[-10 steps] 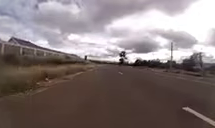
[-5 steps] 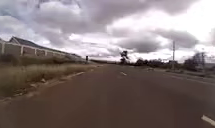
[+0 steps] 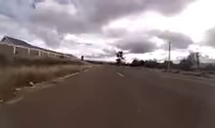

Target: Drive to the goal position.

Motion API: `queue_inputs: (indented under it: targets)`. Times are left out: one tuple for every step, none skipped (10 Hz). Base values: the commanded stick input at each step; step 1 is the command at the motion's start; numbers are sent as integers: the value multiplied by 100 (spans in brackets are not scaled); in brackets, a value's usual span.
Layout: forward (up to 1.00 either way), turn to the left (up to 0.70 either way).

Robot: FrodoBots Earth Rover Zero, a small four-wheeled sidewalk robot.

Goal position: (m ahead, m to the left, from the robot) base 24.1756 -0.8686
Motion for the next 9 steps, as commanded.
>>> queue_inputs:
  targets:
    - [70,1]
    - [70,1]
    - [70,1]
    - [70,1]
    - [70,1]
    - [70,1]
    - [70,1]
    - [70,1]
    - [70,1]
